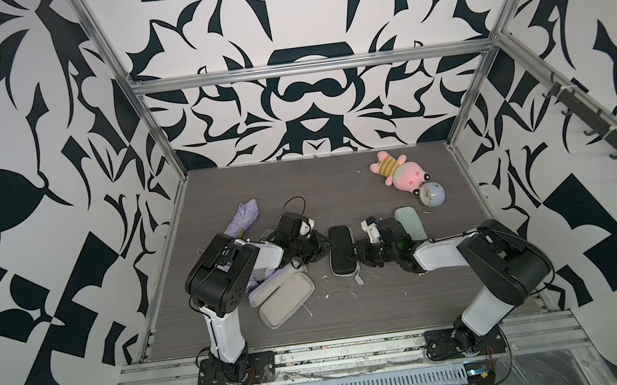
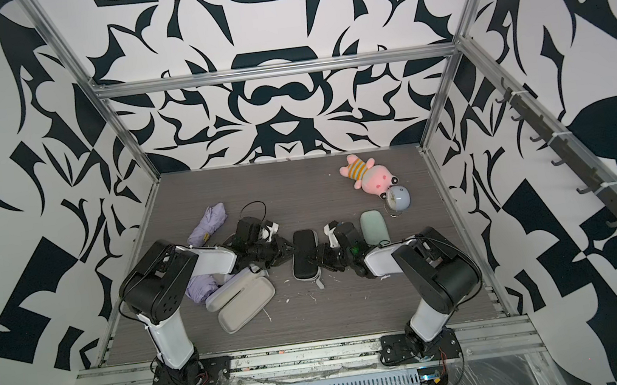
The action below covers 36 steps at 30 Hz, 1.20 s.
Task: Put umbrellas into zippered umbrella sleeves
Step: Close the umbrella sleeve at the center of the board, then pick up the umbrella sleeve at the center of the board.
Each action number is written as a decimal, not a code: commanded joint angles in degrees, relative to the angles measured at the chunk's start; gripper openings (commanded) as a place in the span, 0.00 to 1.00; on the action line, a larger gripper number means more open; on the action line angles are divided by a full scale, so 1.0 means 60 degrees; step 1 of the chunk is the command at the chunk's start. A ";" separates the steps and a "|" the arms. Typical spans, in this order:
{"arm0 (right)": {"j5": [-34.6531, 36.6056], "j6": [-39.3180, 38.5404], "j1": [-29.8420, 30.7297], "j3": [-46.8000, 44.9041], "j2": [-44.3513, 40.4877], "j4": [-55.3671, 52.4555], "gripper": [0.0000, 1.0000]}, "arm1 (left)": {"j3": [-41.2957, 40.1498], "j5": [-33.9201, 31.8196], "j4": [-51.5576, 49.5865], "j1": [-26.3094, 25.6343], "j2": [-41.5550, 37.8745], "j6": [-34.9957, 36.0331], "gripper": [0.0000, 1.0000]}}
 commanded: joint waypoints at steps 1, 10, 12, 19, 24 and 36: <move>-0.0409 0.0236 0.0035 -0.0040 -0.0074 0.1273 0.18 | -0.0195 0.0860 -0.0231 -0.0062 -0.0062 -0.0374 0.33; -0.1317 0.0659 -0.0645 -0.0360 -0.0638 0.1868 0.00 | -0.0773 0.1757 0.1428 0.1133 -0.0736 -0.1095 0.73; -0.1435 0.0925 -0.0788 -0.0464 -0.0796 0.2138 0.00 | -0.0811 0.1751 0.1523 0.1141 -0.0727 -0.1092 0.77; -0.1835 0.1716 -0.0890 -0.0476 -0.1260 0.2730 0.00 | -0.0973 0.1772 0.2410 0.1014 -0.0451 -0.1493 0.83; -0.2174 0.2136 -0.0898 -0.0280 -0.1464 0.2862 0.00 | -0.0673 0.1680 0.2931 0.0632 -0.0556 -0.1669 0.84; -0.3489 0.2496 -0.0722 0.0321 -0.1383 0.3134 0.00 | 0.0297 0.2007 0.4830 0.0489 0.0274 -0.2810 0.59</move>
